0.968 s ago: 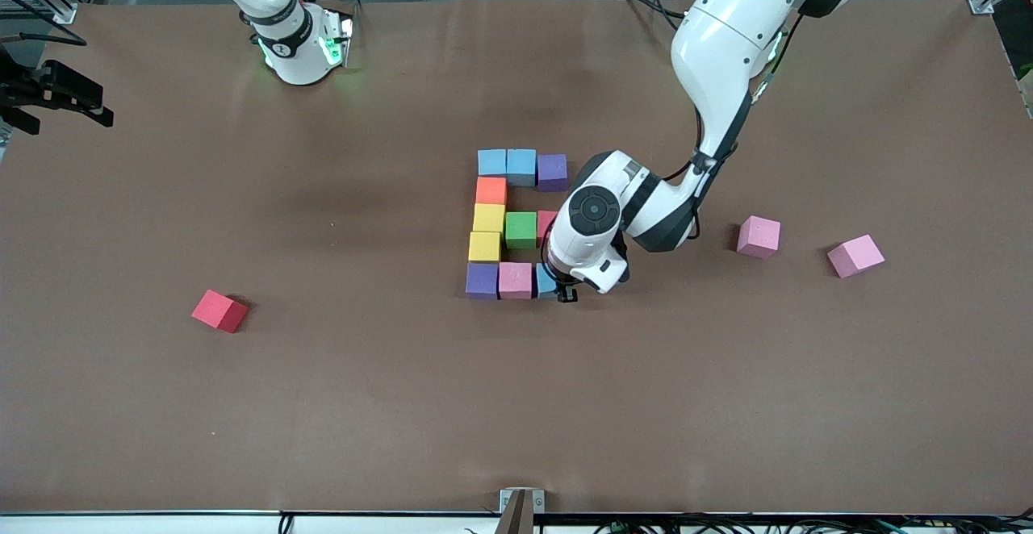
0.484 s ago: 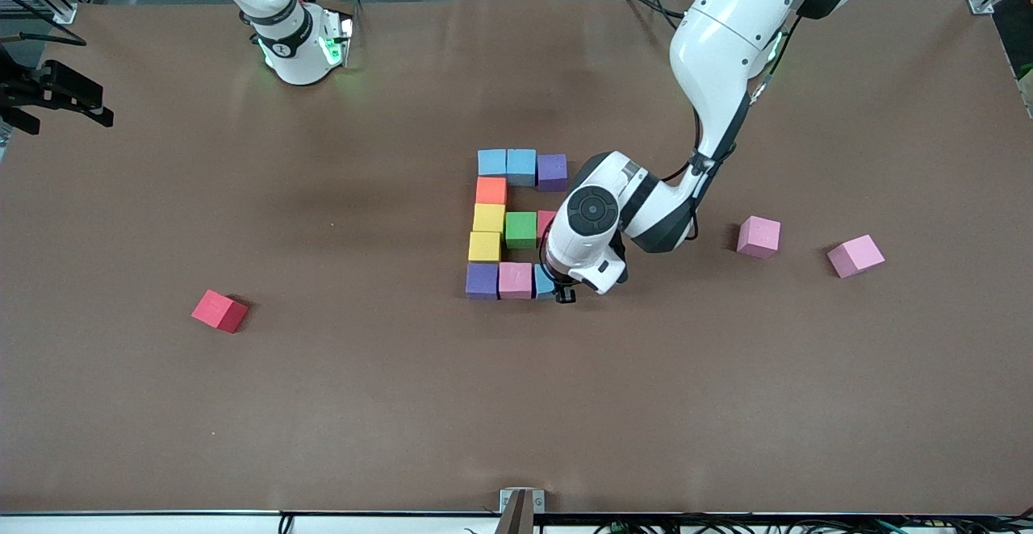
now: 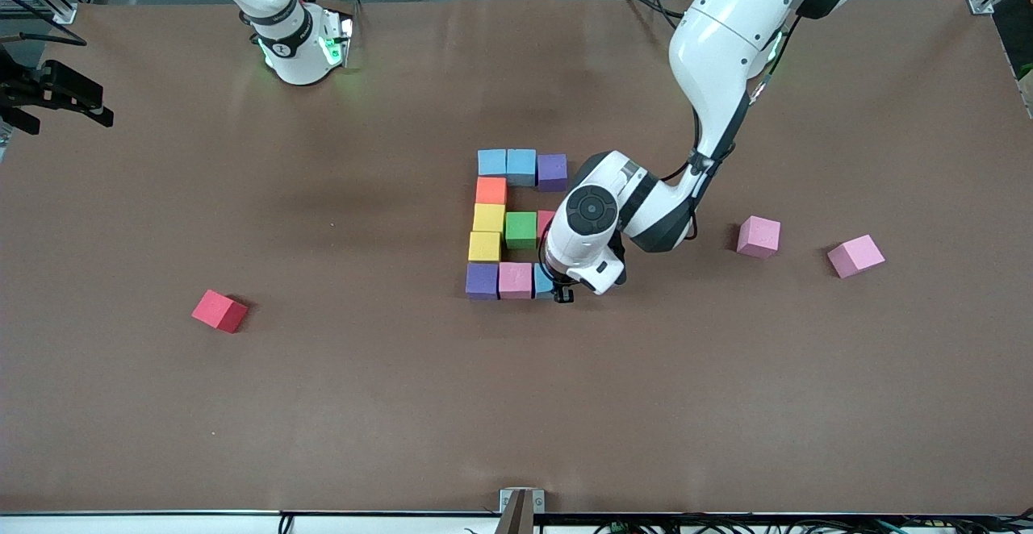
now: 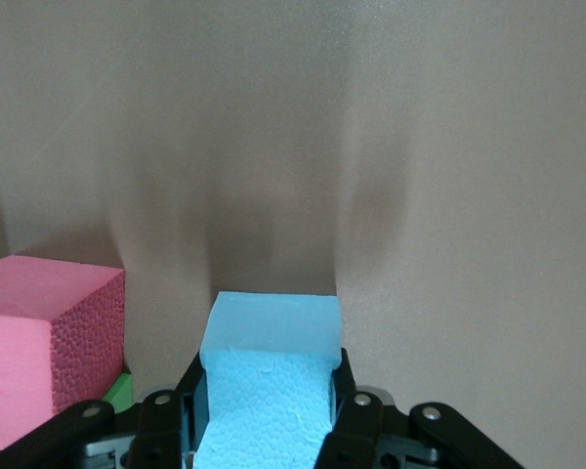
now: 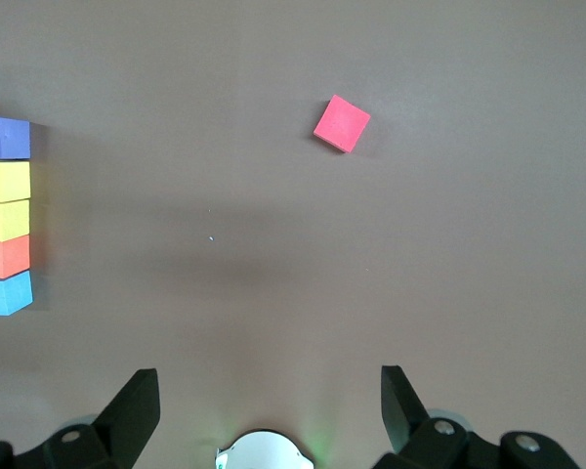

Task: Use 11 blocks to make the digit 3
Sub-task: 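Lower and release the light blue block with the left gripper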

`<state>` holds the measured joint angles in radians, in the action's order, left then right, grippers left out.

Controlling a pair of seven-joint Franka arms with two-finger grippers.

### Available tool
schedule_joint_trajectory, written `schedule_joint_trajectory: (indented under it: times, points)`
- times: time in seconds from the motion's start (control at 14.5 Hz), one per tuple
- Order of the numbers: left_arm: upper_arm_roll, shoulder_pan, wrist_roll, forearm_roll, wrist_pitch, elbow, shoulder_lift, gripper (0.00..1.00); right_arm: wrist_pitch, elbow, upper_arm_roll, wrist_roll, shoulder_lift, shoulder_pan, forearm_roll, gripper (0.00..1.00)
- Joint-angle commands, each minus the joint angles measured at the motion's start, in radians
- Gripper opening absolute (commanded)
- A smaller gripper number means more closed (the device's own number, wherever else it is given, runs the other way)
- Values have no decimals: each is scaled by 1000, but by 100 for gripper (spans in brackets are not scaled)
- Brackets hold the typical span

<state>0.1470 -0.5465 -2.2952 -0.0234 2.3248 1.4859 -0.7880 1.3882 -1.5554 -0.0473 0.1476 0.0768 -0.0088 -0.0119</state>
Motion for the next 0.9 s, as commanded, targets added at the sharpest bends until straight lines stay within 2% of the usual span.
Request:
schedule_joint_trajectory:
  times: [0.0,0.48,0.62,0.69,0.76,0.83]
  points:
    - [-10,-13,11,-12,11,-27,-20,38,0,-25,4,1,23,-8,1,100]
    - [-10,-16,11,-12,28,-27,-23,39,0,-25,4,1,23,-8,1,100]
    - [-10,-16,11,-12,28,-27,-23,44,0,-25,4,1,23,-8,1,100]
    - [-10,-16,11,-12,28,-27,-23,54,0,-25,4,1,23,-8,3,100]
    - [-9,-15,13,-12,28,-27,-22,67,0,-25,4,1,23,-8,1,100]
    - [-10,-16,17,-12,28,-27,-20,96,0,-25,4,1,23,-8,3,100]
